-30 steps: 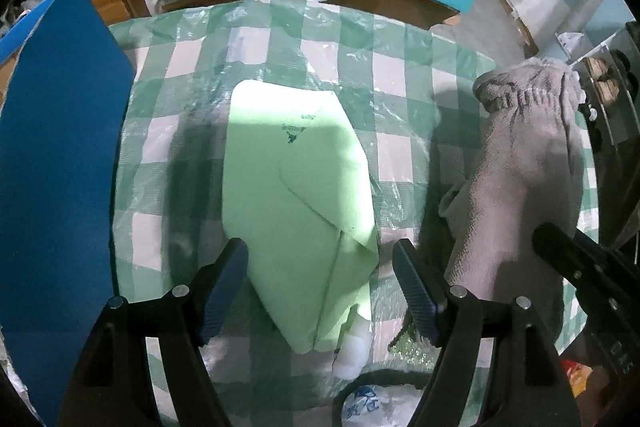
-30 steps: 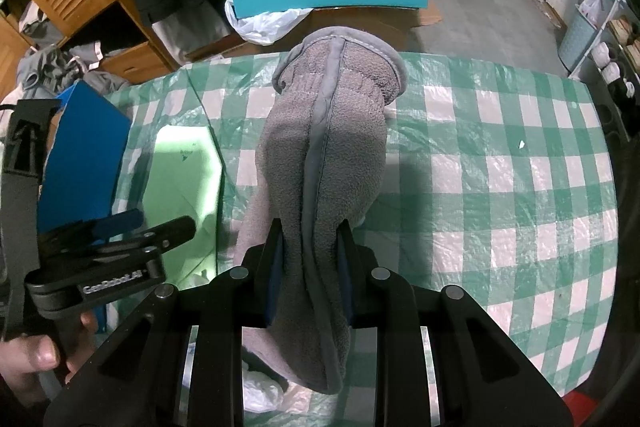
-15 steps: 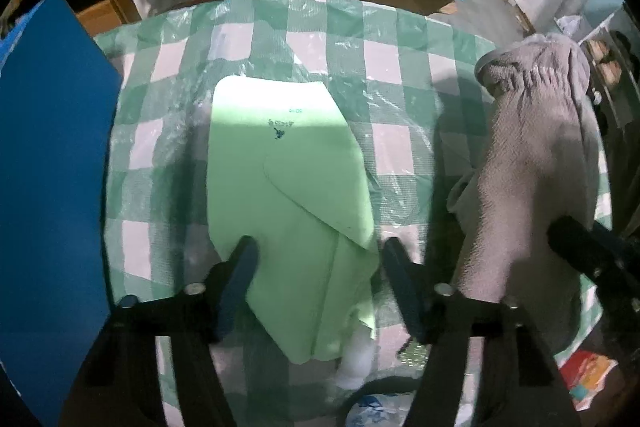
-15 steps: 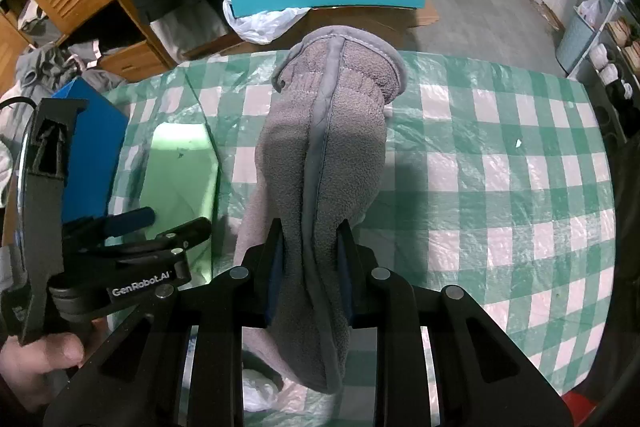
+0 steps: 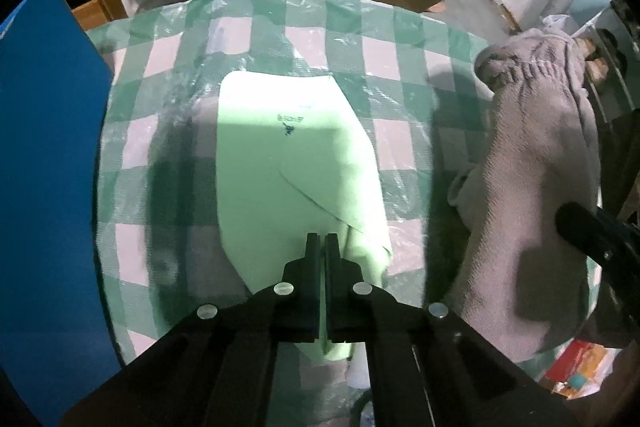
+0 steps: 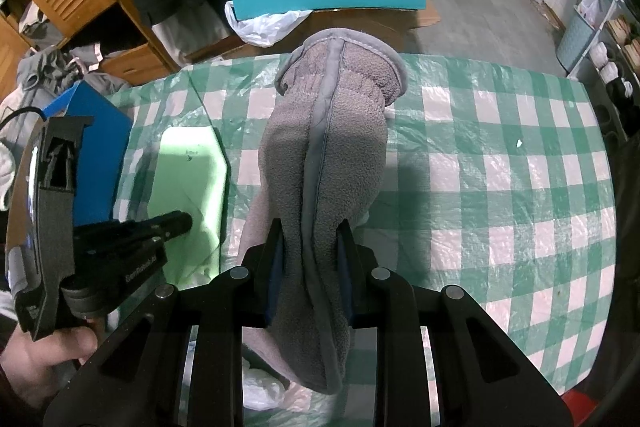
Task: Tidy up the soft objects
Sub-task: 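Lift the light green cloth with the left tool while the right tool holds the grey sock up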
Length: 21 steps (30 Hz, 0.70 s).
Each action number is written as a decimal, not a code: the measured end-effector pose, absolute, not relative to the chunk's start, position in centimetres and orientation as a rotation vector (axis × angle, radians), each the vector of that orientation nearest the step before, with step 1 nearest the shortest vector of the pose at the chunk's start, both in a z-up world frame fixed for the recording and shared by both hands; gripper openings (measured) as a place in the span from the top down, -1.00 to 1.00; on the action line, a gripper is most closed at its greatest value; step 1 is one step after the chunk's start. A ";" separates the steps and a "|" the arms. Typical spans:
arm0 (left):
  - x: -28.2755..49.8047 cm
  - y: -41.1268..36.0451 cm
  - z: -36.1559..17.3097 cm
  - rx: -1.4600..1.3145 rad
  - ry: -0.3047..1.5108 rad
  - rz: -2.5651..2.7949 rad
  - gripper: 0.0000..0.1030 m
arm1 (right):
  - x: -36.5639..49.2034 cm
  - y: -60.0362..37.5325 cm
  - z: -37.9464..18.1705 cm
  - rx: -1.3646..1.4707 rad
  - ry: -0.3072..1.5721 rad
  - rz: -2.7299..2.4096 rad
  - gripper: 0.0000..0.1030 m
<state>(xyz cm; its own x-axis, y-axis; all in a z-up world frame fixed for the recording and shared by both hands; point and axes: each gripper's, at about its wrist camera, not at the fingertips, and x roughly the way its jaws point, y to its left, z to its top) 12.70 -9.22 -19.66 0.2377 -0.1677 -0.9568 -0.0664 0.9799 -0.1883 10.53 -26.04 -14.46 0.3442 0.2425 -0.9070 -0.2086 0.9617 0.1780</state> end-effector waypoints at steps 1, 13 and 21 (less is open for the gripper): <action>12.5 -9.3 -19.4 -0.201 1.323 -0.080 0.98 | 10.5 -26.0 -14.3 0.033 1.180 0.294 0.56; 11.7 -9.5 -16.5 -0.162 1.253 -0.118 0.98 | 10.4 -26.3 -12.9 0.054 1.152 0.300 0.56; 12.7 -9.3 -18.6 -0.269 1.361 -0.104 0.17 | 10.0 -27.0 -11.9 0.064 1.143 0.287 0.56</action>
